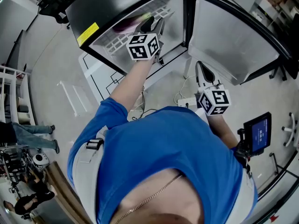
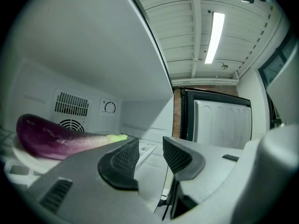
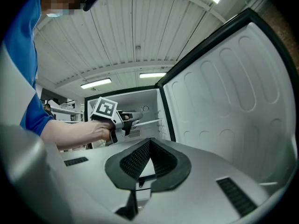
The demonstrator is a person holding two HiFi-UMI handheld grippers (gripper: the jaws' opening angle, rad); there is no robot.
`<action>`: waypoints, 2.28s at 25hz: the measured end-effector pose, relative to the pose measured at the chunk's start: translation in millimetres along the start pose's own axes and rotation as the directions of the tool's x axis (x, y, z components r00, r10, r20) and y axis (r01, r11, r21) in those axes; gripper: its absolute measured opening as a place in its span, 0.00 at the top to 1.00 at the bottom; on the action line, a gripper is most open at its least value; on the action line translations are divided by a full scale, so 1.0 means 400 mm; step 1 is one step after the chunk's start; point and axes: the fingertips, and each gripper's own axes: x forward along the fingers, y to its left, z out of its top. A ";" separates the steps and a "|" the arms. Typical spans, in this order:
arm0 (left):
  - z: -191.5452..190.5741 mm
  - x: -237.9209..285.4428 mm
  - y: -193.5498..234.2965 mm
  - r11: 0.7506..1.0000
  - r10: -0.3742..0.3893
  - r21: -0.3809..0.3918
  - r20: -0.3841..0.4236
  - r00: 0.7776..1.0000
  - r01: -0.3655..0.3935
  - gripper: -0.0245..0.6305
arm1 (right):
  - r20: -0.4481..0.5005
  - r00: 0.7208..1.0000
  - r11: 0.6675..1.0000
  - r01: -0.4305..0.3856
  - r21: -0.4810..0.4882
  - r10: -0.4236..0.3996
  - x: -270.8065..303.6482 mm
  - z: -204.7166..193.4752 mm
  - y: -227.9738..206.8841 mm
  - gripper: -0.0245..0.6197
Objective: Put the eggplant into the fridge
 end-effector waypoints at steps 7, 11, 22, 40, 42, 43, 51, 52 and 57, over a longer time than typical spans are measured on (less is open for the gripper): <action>0.004 -0.010 -0.002 1.000 -0.015 -0.009 0.009 1.000 0.015 0.70 | 0.003 1.000 1.000 -0.011 0.009 0.011 0.001 0.002 0.008 0.96; 0.012 -0.022 -0.006 0.999 -0.026 -0.021 0.020 0.999 0.026 0.70 | 0.006 1.000 1.000 -0.018 0.003 0.018 0.008 0.014 0.013 0.96; 0.040 -0.113 -0.066 0.994 -0.111 -0.012 0.064 0.992 0.112 0.79 | 0.008 1.000 1.000 -0.022 0.004 0.022 0.026 0.047 0.038 0.96; -0.002 -0.442 -0.169 0.982 -0.181 -0.035 0.077 0.980 0.184 0.95 | 0.006 1.000 1.000 -0.013 -0.027 0.013 -0.065 0.075 0.183 0.96; -0.010 -0.529 -0.185 0.980 -0.192 -0.043 0.083 0.978 0.196 0.95 | 0.004 1.000 0.999 -0.010 -0.031 0.010 -0.116 0.062 0.247 0.96; -0.015 -0.579 -0.192 0.978 -0.198 -0.046 0.085 0.977 0.202 0.95 | 0.005 1.000 0.999 -0.007 -0.032 0.007 -0.145 0.055 0.282 0.96; -0.063 -0.792 -0.193 0.972 -0.217 -0.070 0.082 0.973 0.223 0.95 | -0.001 1.000 0.999 0.026 -0.024 -0.026 -0.251 0.000 0.411 0.96; -0.071 -0.819 -0.185 0.972 -0.216 -0.075 0.083 0.973 0.222 0.95 | -0.002 1.000 0.999 0.031 -0.022 -0.031 -0.262 -0.011 0.430 0.96; -0.095 -0.883 -0.175 0.969 -0.225 -0.085 0.081 0.971 0.231 0.95 | -0.008 0.999 0.999 0.051 -0.012 -0.051 -0.293 -0.050 0.470 0.96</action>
